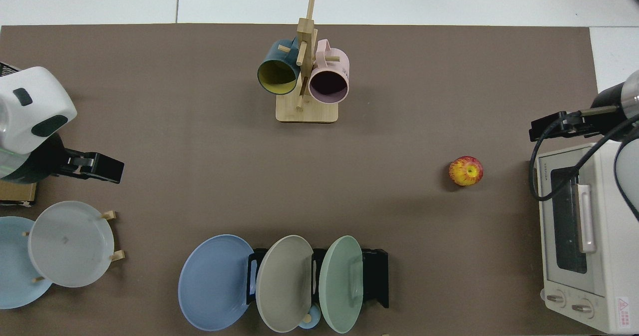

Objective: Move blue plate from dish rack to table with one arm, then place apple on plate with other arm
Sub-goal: 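Move the right gripper down toward the red apple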

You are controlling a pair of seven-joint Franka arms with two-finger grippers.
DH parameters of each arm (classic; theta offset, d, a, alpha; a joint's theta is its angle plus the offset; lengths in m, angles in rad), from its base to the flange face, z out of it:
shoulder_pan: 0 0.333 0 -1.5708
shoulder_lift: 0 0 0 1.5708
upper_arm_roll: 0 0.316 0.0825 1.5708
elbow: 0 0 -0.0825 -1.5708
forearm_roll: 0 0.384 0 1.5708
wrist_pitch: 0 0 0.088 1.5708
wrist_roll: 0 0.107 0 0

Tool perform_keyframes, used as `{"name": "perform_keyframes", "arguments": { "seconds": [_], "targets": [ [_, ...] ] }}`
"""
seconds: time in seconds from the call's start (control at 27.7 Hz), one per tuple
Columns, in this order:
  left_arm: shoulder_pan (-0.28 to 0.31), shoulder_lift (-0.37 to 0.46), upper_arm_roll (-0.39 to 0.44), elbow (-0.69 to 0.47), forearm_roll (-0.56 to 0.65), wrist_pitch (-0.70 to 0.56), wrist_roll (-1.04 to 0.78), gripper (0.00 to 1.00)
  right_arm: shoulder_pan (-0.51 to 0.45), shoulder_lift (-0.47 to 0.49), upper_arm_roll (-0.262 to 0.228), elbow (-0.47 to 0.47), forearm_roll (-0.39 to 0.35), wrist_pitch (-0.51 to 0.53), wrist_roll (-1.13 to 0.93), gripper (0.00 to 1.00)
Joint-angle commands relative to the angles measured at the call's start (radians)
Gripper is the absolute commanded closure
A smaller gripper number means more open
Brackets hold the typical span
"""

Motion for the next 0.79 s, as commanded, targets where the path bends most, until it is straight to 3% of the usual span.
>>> {"name": "perform_keyframes", "arguments": {
  "seconds": [0.0,0.47,0.76],
  "targets": [
    [0.002,-0.007,0.004,0.008,-0.013,-0.013,0.005,0.00,0.005,0.029,-0.002,0.024,0.015,0.020,-0.022,0.00],
    [0.002,-0.007,0.004,0.008,-0.013,-0.013,0.005,0.00,0.036,0.023,0.000,-0.095,-0.005,0.168,-0.007,0.00],
    [0.002,-0.007,0.004,0.008,-0.013,-0.013,0.005,0.00,0.040,0.023,0.003,-0.149,-0.002,0.173,-0.004,0.00]
  ]
}}
